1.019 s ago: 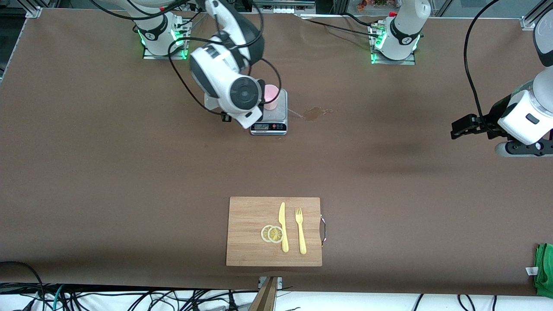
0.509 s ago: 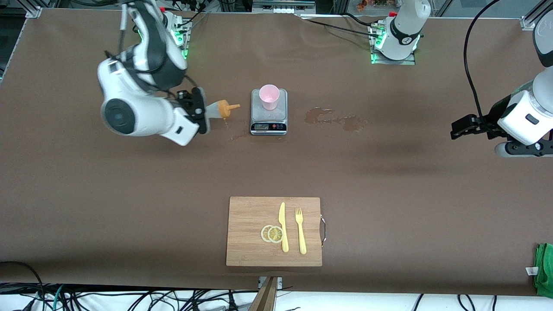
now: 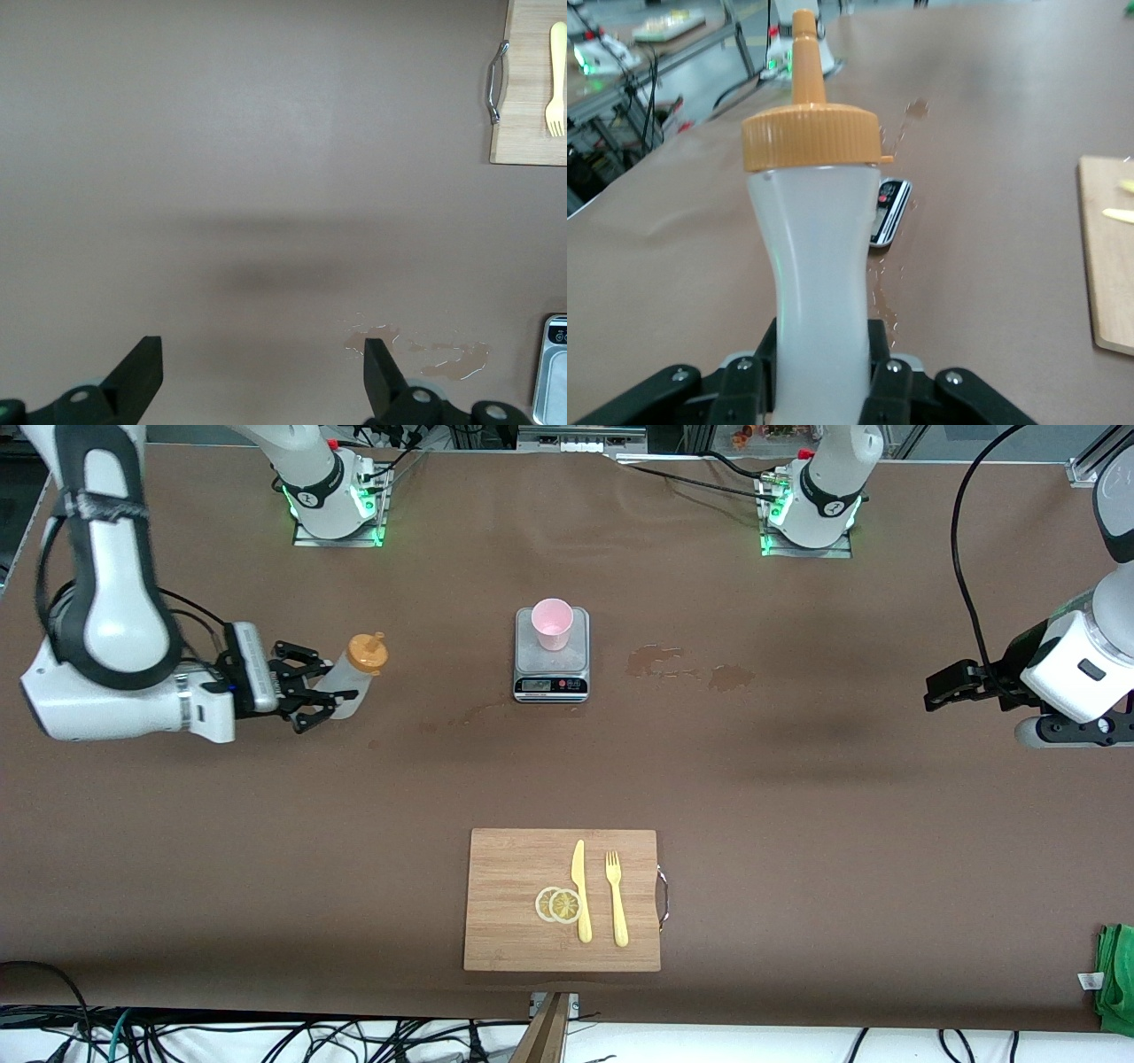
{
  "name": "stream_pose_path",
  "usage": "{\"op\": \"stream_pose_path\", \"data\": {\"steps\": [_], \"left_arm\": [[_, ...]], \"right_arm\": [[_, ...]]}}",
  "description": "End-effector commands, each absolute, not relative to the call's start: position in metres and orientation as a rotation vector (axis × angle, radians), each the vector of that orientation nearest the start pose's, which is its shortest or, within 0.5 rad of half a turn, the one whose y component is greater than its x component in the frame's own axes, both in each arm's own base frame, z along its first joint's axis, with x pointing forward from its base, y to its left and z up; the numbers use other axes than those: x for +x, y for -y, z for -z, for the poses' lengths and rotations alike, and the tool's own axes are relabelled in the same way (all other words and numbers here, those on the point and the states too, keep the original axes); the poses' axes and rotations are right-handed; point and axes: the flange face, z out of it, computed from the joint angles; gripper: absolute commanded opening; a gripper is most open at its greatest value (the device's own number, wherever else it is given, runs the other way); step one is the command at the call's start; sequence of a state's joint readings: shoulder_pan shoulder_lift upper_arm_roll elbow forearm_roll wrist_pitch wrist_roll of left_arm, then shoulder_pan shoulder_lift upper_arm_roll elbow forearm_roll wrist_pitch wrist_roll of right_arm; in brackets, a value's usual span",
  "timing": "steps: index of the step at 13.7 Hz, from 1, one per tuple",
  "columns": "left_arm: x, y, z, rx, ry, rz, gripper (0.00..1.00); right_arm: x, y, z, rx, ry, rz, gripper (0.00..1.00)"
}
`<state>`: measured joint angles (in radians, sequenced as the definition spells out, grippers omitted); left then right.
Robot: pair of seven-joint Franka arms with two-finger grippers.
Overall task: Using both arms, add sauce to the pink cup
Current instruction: 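Lower the bottle onto the table with the right gripper and release it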
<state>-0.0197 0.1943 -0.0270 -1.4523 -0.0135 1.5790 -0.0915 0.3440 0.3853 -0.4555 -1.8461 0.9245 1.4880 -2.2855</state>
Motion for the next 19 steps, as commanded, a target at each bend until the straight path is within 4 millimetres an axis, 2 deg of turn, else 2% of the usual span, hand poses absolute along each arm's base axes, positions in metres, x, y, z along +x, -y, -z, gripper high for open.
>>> {"op": "stream_pose_path", "data": {"steps": [1, 4, 7, 9, 12, 15, 19], "left_arm": [[0.615, 0.026, -0.573, -3.157, 0.042, -0.106, 1.0], [0.615, 0.026, -0.572, -3.157, 0.042, -0.108, 1.0], [0.615, 0.026, -0.572, -3.157, 0.042, -0.108, 1.0], [0.615, 0.026, -0.573, -3.157, 0.042, -0.106, 1.0], [0.615, 0.027, -0.572, -3.157, 0.038, -0.108, 1.0], [0.615, 0.027, -0.573, -3.157, 0.04, -0.106, 1.0], [0.615, 0.027, -0.573, -3.157, 0.04, -0.106, 1.0]], "right_arm": [[0.572, -0.011, -0.285, -1.198, 1.696, 0.698, 0.4], [0.561, 0.016, -0.237, -1.09, 1.563, 0.853, 0.4], [0.55, 0.05, -0.202, -1.073, 1.522, 0.901, 0.4], [0.542, 0.06, -0.183, -1.045, 1.515, 0.923, 0.4], [0.524, 0.083, -0.143, -1.052, 1.45, 0.944, 0.4], [0.506, 0.107, -0.113, -1.099, 1.368, 0.943, 0.4], [0.497, 0.117, -0.091, -1.151, 1.292, 0.959, 0.43]]}}
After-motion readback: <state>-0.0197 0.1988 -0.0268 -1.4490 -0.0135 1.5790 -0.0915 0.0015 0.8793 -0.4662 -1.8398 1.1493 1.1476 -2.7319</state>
